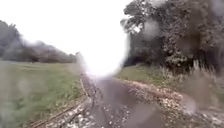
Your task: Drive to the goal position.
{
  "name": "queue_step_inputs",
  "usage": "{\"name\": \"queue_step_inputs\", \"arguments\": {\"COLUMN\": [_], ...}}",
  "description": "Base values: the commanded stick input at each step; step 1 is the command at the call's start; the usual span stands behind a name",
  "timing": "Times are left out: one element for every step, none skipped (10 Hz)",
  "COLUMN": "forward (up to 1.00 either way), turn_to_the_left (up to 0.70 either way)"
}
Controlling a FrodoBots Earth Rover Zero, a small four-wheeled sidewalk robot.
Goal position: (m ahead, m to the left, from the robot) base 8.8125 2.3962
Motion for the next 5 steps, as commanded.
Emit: {"name": "queue_step_inputs", "arguments": {"forward": [0.85,0.85,0.85,0.85,0.85], "turn_to_the_left": [0.00,0.00,0.00,0.00,0.00]}}
